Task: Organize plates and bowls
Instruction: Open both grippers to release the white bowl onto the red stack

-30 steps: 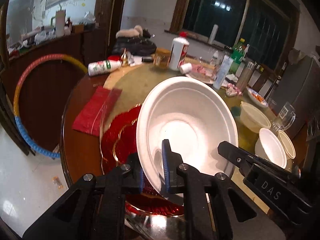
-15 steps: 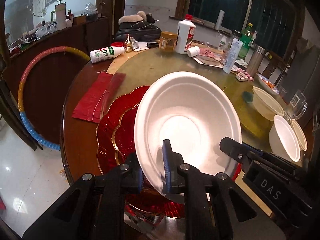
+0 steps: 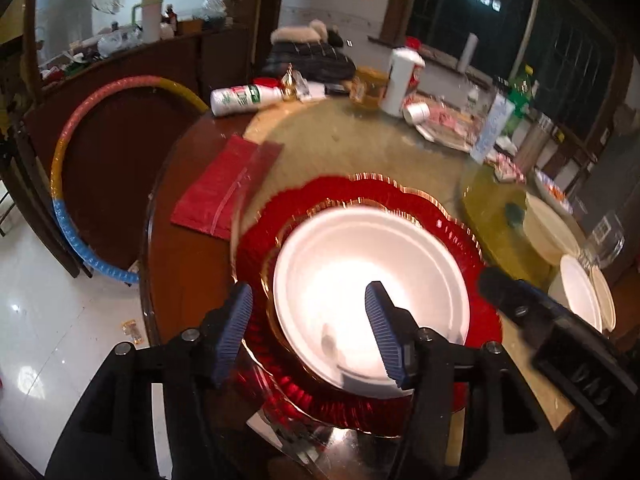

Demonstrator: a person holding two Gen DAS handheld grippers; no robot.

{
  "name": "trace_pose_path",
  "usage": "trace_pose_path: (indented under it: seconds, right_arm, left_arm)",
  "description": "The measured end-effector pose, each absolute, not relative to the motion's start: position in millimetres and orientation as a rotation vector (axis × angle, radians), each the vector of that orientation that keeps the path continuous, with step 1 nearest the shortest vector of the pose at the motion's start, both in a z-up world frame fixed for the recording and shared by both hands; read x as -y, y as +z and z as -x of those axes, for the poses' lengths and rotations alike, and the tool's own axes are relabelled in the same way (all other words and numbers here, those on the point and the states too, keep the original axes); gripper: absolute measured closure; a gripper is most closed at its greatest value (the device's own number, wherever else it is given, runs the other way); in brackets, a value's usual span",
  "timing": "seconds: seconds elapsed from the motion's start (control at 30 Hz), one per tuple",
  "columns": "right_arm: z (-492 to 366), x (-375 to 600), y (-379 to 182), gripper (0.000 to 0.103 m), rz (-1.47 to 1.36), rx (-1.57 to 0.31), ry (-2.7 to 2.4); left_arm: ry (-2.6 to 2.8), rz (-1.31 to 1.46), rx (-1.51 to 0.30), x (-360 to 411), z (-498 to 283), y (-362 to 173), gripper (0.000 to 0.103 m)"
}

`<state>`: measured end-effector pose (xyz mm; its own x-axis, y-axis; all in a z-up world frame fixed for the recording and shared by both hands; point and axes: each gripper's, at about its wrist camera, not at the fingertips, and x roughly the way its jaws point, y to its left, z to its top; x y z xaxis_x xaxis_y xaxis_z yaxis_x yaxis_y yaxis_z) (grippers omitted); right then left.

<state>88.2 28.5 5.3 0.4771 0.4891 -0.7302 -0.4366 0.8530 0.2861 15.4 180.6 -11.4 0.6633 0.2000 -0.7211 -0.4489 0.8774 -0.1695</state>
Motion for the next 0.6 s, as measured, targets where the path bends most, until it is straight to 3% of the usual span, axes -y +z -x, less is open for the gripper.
trace_pose_path:
  seconds: [0.13, 0.2, 0.27, 0.4, 0.6]
  right_arm:
    - [-80, -8, 34, 0.025, -0.152, -0.791, 0.569]
    - [-75, 9, 49, 0.02, -0.213, -0.724, 0.576]
    - [-69, 30, 63, 0.018, -0.271, -0.653, 0.568]
    - [-62, 80, 81, 0.013, -0.357, -0.57, 0.531]
    - [-68, 174, 70, 0.01, -0.457, -0.589, 0.365]
  left_arm:
    - [0.402, 0.342, -0.673, -182, -3, 8, 0.034]
    - [0.439, 0.363, -0.564, -183, 12, 23, 0.03]
    - [0.457, 0.388, -0.464, -181, 25, 36, 0.018]
    - [0.438, 0.401, -0.307, -163, 41, 58, 0.016]
    - [0.189, 0.31, -0.408, -97, 2, 62, 0.014]
